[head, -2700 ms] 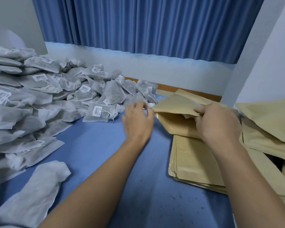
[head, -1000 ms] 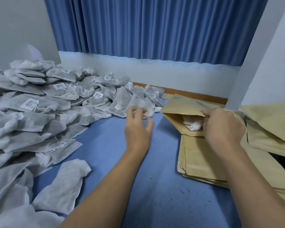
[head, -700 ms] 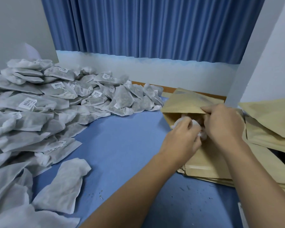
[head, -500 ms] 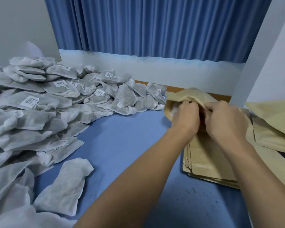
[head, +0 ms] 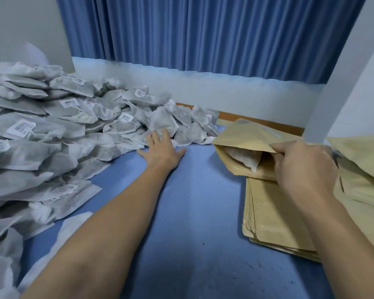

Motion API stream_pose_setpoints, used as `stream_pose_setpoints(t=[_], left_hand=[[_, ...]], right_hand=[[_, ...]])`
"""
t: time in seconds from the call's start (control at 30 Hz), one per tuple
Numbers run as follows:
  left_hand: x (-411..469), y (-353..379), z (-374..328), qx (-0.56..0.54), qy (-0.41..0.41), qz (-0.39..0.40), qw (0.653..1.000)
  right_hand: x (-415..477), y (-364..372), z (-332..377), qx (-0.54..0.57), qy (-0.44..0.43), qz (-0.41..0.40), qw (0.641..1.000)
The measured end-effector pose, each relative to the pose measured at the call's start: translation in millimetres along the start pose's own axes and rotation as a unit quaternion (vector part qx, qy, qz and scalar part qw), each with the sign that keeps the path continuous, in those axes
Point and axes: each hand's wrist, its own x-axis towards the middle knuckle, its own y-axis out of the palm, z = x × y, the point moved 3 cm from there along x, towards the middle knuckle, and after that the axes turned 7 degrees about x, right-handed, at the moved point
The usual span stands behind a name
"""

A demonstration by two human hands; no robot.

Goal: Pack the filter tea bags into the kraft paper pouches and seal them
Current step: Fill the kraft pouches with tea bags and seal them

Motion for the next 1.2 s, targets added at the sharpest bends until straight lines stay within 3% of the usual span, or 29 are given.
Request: stream_pose_setpoints(t=[0.13, 0.27, 0.43, 0.53, 0.63, 0.77, 0.83, 0.9, 1.0, 1.07, 1.13, 1.2], left_hand=[[6.5, -11.0, -0.8, 0.03, 0.002, -0.095, 0.995], [-9.8, -22.4, 8.2, -0.156, -0.007, -0.142, 0.977], [-60.6, -34.4, -8.2, -0.329, -0.038, -0.241, 0.912], [-91.8, -38.6, -17.4, -0.372, -0.024, -0.264, 0.889], [-123.6, -46.5, -27.1, -0.399, 0.044, -0.278, 0.873], [-166.8, -65.9, -60.4, -0.323, 0.263, -0.344, 0.841], [-184.0, -61.4, -89.6, -0.229, 0.339, -0.286, 0.867], [-189.6, -50.1, -114.6, -0.139, 0.344, -0.196, 0.908], [-169.5, -45.5, -144.3, -0.142, 0.27, -0.057, 0.951], [-143.4, -54.3, -159.3, -0.251, 0.167, 0.02, 0.953], [-122.9, -59.3, -166.6, -0.366, 0.082, 0.11, 0.92], [-113.7, -57.0, -177.0, -0.519, 0.003, 0.242, 0.82]], right_hand=[[-1.9, 0.5, 0.0, 0.0, -0.005, 0.002, 1.0], [-0.8, -1.1, -0.4, 0.004, -0.002, 0.006, 1.0], [-1.6, -3.2, 1.1, 0.003, -0.004, 0.01, 1.0], [-1.9, -5.8, -0.1, 0.011, -0.001, 0.005, 1.0], [-2.0, -7.8, -1.2, 0.018, 0.0, 0.009, 1.0], [-0.9, -9.8, -1.8, 0.018, -0.001, 0.018, 1.0], [-0.1, -12.1, -1.9, 0.034, -0.008, 0.024, 0.999], [1.6, -14.8, -3.2, 0.054, -0.011, 0.021, 0.998], [3.1, -18.3, -1.0, 0.054, -0.049, 0.033, 0.997], [3.0, -27.1, 2.9, 0.074, -0.076, 0.034, 0.994], [2.2, -40.8, 8.4, 0.117, -0.09, 0.034, 0.988], [-1.0, -50.4, 16.1, 0.103, -0.124, 0.043, 0.986]])
